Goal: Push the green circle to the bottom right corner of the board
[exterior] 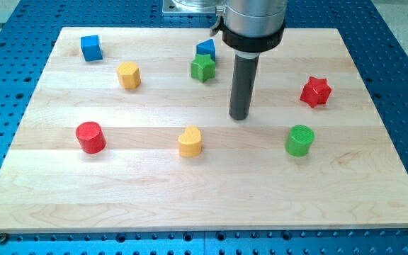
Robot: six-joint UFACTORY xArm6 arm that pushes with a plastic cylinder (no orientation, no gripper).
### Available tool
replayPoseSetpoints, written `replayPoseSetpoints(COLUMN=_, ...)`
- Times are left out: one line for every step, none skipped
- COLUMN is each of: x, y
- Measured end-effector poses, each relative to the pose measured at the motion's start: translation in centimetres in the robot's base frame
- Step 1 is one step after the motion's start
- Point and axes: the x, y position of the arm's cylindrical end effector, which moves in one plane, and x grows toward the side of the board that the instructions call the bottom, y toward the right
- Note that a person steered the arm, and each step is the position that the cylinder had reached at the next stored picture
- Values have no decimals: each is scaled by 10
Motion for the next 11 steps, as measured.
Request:
replayPoseSetpoints(x=29, y=50)
replayPoseSetpoints(x=50, y=75)
replayPoseSetpoints(x=87, y=101)
replayPoseSetpoints(x=66, y=98)
replayPoseSetpoints(x=70, y=133)
replayPoseSetpoints(x=94, y=150)
replayPoseSetpoints(x=46, y=146)
replayPoseSetpoints(x=-19, y=230)
replayPoseSetpoints(x=-111, y=201)
replayPoseSetpoints(x=-89, y=157)
replayPoseSetpoints(x=-30, y=155)
